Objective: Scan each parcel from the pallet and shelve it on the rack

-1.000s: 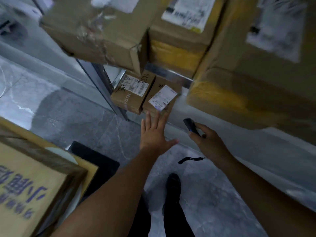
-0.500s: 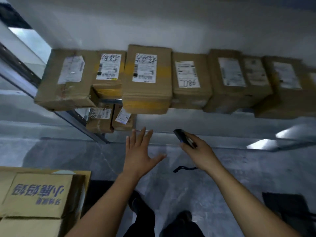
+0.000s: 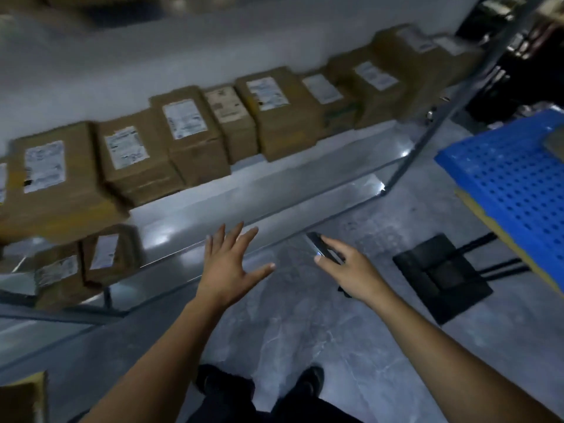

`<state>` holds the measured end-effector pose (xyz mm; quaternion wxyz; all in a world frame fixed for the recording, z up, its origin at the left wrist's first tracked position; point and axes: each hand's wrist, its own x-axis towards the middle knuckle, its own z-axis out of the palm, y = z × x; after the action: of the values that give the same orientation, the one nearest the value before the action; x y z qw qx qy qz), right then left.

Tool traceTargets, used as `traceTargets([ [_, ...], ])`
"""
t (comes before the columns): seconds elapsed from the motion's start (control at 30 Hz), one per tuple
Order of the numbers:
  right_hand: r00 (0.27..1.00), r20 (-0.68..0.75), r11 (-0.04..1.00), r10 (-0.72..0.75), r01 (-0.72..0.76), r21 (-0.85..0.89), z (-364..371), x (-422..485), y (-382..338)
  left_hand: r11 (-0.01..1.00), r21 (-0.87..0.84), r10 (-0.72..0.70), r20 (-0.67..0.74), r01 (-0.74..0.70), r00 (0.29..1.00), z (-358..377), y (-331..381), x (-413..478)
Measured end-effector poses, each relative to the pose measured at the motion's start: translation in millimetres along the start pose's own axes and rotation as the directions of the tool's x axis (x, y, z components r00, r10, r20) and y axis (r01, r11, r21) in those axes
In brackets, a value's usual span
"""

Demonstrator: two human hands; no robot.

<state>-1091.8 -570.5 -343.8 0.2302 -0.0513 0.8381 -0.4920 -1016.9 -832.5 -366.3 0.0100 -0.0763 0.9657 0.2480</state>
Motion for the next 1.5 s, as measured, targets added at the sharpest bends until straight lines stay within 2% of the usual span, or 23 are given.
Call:
traceTargets([
  [0.17, 0.987, -0.135, 0.993, 0.091, -0.08, 0.085, -81.0, -40.2, 57.1, 0.987, -0.006, 0.163, 0.077, -0.163, 0.984, 39.2, 94.0, 29.8],
  [0.4, 0.924, -0.304, 0.966, 0.231, -0.181, 0.185, -166.2, -71.1, 115.6, 0.928, -0.051, 0.372, 0.222, -0.37, 0.901, 81.8, 204.8, 78.5],
  [0.7, 0.77, -0.514, 0.921, 0.379, -0.262, 0.287, -261.7, -68.7, 163.5, 0.827, -0.207, 0.559, 0.41, -0.524, 0.721, 157.6, 319.2, 172.8],
  [0.97, 0.639, -0.642, 0.906, 0.424, -0.286, 0.314, -343.9, -42.8, 172.4, 0.756, -0.328, 0.648, 0.504, -0.567, 0.571, 192.9, 406.7, 271.1],
  [1.13, 0.582, -0.684, 0.898, 0.44, -0.283, 0.337, -387.8, -25.5, 192.1, 0.737, -0.377, 0.67, 0.514, -0.56, 0.536, 220.7, 453.5, 311.0],
  [1.3, 0.579, -0.681, 0.893, 0.447, -0.331, 0.305, -429.8, -12.2, 228.4, 0.746, -0.397, 0.66, 0.548, -0.535, 0.513, 259.3, 491.6, 335.3],
  [1.5, 0.641, -0.614, 0.888, 0.46, -0.347, 0.303, -514.2, -1.9, 276.0, 0.782, -0.389, 0.617, 0.595, -0.488, 0.514, 302.2, 567.9, 354.0],
])
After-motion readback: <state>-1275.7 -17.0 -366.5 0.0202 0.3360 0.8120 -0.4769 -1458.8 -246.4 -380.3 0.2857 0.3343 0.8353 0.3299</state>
